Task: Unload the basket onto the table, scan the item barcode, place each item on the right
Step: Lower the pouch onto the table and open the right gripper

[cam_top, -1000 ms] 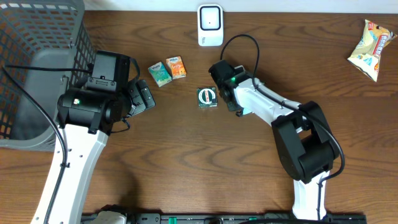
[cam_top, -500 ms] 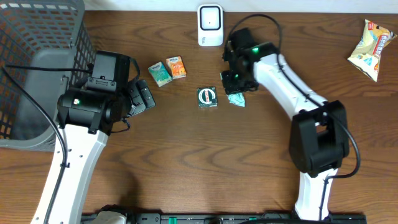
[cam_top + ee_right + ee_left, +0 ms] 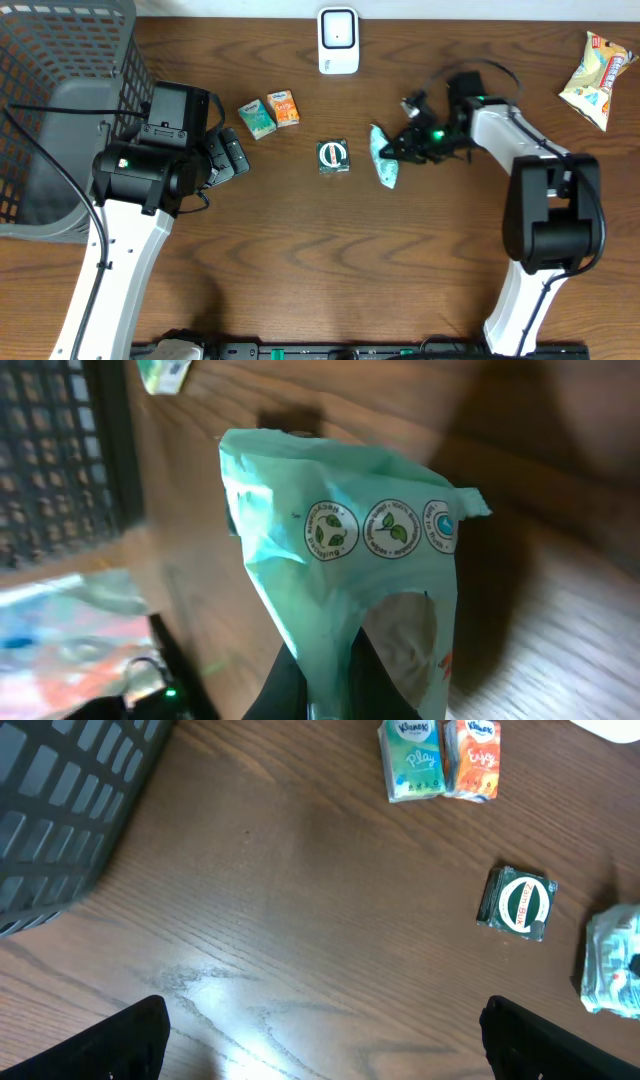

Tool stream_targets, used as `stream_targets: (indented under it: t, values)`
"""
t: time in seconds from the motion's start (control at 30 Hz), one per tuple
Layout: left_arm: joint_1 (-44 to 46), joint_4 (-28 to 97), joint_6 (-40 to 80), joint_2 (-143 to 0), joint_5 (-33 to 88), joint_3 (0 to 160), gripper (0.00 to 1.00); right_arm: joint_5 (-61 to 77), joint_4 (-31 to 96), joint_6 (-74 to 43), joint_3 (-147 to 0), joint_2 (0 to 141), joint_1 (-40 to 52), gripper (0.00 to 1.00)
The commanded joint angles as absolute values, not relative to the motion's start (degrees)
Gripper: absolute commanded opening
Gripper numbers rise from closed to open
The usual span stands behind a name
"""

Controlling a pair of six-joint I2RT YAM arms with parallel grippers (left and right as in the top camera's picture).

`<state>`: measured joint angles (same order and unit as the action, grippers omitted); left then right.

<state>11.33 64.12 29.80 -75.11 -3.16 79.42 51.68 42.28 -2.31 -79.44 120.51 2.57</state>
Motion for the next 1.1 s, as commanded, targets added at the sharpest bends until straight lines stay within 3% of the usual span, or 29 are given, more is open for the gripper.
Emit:
stream_targets:
  t: [0.0,0.07,0.2,0.53,0.73,1.07]
  values:
    - [11.1,64.3,29.9,-74.9,-3.7,79.6,0.98,52.4,42.6,-3.0,-78.2,120.1,-1.4,0.17]
    - [11.1,64.3,29.9,-74.9,-3.7,79.6,0.98,52.7,42.7,-3.6,-78.4,120.1,-3.3,0.38]
    - [11.1,64.3,29.9,-74.9,-3.7,79.6,0.98,52.6,44.0,-5.3,-80.2,119.5,-6.3,0.49]
    - [11.1,64.3,29.9,-74.9,-3.7,79.6,0.97,42.7,57.0,-5.0,-90.8,118.7,-8.0,0.47]
    - [11.1,64.3,29.9,-74.9,-3.7,79.6,0.98,42.3,58.7,-2.8,-92.9,118.7,-3.3,0.40]
    - [11.1,64.3,29.9,-74.9,-3.7,79.6,0.98,33.7,55.7,-1.8,-92.9,118.7,6.9,0.46]
